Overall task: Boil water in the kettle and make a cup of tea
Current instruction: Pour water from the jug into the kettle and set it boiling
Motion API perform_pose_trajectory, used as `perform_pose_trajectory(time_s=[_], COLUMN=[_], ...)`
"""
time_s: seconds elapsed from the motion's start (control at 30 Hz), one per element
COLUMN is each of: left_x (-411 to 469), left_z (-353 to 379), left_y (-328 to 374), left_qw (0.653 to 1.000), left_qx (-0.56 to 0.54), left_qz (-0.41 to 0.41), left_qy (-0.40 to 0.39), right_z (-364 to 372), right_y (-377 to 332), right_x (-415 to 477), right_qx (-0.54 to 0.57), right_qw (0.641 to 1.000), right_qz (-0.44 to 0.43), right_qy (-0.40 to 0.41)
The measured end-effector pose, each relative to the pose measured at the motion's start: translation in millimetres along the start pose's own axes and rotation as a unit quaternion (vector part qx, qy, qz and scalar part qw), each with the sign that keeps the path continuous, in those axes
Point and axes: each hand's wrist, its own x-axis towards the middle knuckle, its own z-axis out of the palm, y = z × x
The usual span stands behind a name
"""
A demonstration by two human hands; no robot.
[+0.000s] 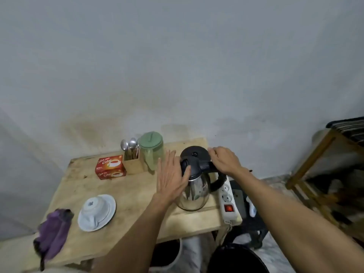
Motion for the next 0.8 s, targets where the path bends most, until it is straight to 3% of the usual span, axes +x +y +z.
perform_pose_trajectory(time_s=[0.27, 0.57, 0.7, 0.8], left_x=[-4.2, -14.5, -6.6, 4.2], left_z=[23.8, 22.6, 3.0, -11.1], left_y=[17.2, 36.7, 50.2, 71.1], left_qw=[0.999, 0.985, 0.983, 0.988], left_qx=[-0.002, -0.133, -0.14, -0.093], left_qz=[-0.052, -0.079, -0.03, 0.059], left_qy=[0.01, 0.079, 0.119, 0.108], right_z=[34.5, 44.7, 41.6, 35.8], right_y=[14.6, 16.4, 12.2, 12.8], right_x=[-2.1, -0.5, -2.5, -7.7], right_qx=[0.089, 0.119, 0.148, 0.194], right_qw=[0.992, 0.988, 0.982, 0.972], right_qz=[0.08, 0.099, 0.116, 0.133], right_qy=[-0.032, -0.022, -0.024, -0.026])
